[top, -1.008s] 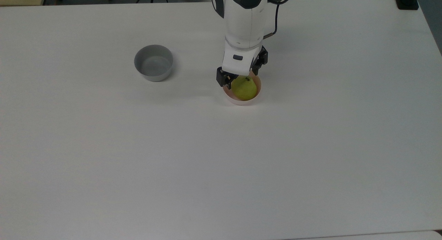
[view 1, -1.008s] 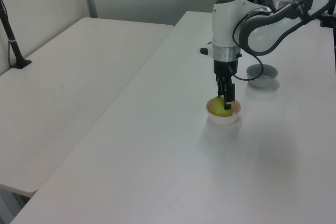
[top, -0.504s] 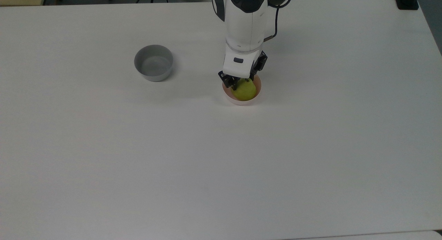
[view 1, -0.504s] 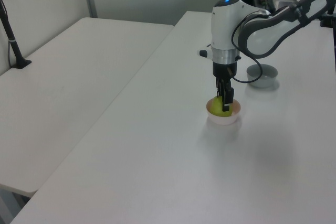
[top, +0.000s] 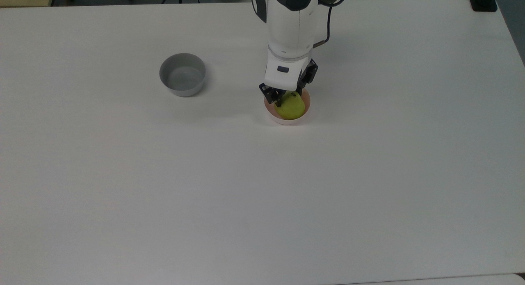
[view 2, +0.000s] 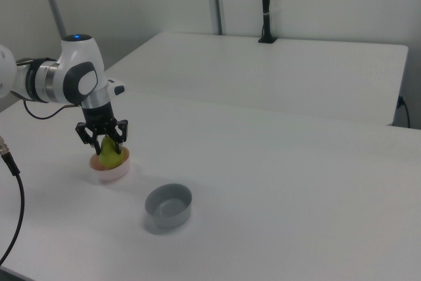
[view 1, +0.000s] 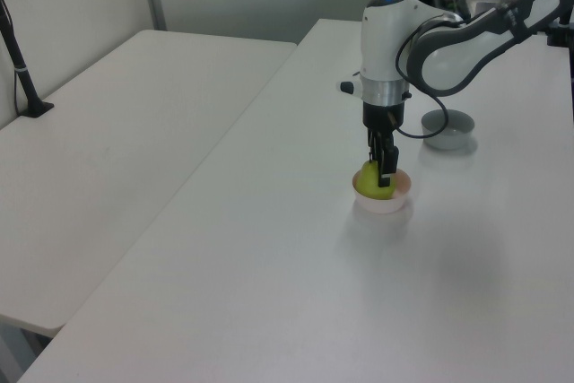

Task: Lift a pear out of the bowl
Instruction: 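Close the gripper around the green pear, then lift the pear out of the pink bowl and carry it past the grey bowl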

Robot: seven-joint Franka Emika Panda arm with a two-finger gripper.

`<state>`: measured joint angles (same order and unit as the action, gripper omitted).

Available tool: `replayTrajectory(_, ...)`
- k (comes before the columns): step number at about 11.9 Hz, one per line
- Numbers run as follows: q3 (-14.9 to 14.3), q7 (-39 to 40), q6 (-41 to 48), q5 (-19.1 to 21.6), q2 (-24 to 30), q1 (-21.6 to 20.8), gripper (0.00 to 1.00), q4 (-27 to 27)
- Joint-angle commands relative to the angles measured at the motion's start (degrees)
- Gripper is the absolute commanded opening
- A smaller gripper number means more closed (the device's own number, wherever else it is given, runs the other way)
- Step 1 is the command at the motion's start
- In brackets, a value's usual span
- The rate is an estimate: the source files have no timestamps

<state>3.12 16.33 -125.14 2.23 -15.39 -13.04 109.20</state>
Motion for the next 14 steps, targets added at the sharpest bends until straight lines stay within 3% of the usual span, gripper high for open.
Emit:
replayTrajectory(1, 0.0, -0.8, 2.3, -0.7, 4.0, 0.2, 0.0, 0.3)
replayTrajectory(8, 0.0, -1.3, 16.3, -0.7, 12.1, 5.6, 0.0, -5.9)
replayTrajectory(14, -2.1, -3.3, 26.7, -0.7, 14.1, 12.5, 0.0, -16.3)
